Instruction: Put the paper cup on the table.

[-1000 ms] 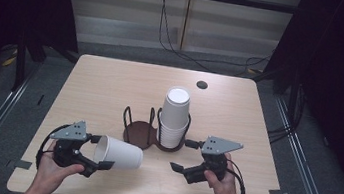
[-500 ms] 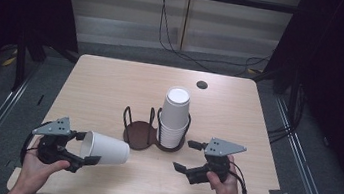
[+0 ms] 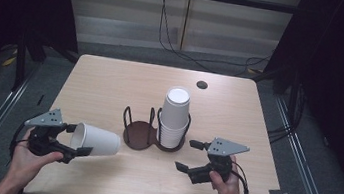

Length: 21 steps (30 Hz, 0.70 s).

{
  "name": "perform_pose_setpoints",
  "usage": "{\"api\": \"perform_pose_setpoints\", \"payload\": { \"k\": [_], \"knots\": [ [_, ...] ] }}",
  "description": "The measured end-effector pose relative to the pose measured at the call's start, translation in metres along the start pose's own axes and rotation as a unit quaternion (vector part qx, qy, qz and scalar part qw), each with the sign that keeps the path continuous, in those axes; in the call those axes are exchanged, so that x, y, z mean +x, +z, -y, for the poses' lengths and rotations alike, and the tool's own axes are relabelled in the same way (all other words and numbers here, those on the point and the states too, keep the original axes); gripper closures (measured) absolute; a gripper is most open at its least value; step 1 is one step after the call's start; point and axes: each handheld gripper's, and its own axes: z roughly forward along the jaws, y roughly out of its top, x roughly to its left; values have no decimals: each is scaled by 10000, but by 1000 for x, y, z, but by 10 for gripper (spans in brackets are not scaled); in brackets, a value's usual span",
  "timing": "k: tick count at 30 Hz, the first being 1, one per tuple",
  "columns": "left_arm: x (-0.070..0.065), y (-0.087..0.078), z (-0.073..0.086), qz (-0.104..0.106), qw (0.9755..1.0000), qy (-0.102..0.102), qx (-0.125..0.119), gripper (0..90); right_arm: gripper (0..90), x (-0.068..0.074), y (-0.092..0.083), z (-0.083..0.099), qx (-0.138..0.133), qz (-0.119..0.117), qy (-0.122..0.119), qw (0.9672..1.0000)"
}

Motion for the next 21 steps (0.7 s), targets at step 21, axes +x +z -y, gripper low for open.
{"api": "perform_pose_setpoints", "payload": {
  "k": [21],
  "knots": [
    [34,0,-32,-789,9911,-137,1068,122,137,-2,-2,2,43,88,69,9999]
  ]
}}
